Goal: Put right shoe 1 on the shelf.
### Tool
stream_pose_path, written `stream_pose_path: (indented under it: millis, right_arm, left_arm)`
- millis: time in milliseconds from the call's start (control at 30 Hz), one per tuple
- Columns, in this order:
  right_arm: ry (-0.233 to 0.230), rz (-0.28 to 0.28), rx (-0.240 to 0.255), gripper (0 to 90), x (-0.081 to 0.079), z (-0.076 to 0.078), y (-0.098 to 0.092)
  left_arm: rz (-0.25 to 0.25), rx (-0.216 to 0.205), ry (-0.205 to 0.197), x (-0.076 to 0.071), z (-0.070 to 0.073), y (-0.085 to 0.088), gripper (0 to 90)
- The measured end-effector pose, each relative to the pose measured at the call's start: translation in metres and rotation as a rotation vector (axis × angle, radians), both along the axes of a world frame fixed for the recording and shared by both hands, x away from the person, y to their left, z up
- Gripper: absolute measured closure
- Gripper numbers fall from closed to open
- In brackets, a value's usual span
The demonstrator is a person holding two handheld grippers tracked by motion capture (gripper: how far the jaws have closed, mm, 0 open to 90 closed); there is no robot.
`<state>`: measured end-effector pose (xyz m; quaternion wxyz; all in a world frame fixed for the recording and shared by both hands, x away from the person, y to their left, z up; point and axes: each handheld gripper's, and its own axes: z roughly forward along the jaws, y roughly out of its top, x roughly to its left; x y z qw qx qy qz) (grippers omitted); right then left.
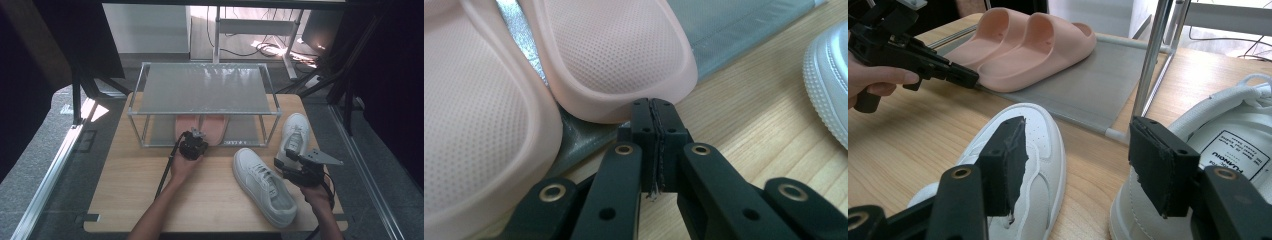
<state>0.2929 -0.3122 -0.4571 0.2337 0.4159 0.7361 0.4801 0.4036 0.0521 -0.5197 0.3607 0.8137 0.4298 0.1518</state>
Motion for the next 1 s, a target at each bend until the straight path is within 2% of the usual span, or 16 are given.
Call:
stream_pose_path:
  millis: [200,367,433,500,600,767,867,1000]
  right_arm:
    - [0.001,-0.003,0.001,41.1,0.000,0.000,-0.001]
    - [-0.001,-0.004,0.003,41.1,-0.001,0.000,-0.002]
    - [-0.002,-0.005,0.002,41.1,0.000,0.000,-0.003]
    - [0.001,-0.007,0.002,41.0,0.000,-0.001,-0.003]
    - [0.001,-0.006,0.000,41.0,0.000,-0.001,-0.002]
    - [-0.001,-0.001,-0.001,41.1,0.000,0.000,0.000]
    - [0.000,0.000,-0.001,41.1,0.000,-0.001,0.000]
    - [0.005,-0.001,-0.002,41.1,0.000,-0.001,0.001]
  left_arm:
    - [-0.001,-0.003,0.004,0.001,-0.001,0.000,88.4]
    - [-0.004,-0.002,-0.007,-0.005,0.000,0.003,82.7]
    - [-0.009,-0.003,-0.016,-0.009,0.002,0.006,81.4]
    - [-0.011,-0.002,-0.026,-0.015,0.005,0.009,75.1]
    - [-0.007,-0.020,-0.038,-0.023,0.008,0.014,70.2]
    - [-0.008,-0.014,-0.038,-0.037,0.009,0.024,60.1]
    - [-0.001,-0.032,-0.038,-0.045,0.008,0.032,57.3]
    - [-0.009,-0.029,-0.027,-0.054,0.008,0.043,54.2]
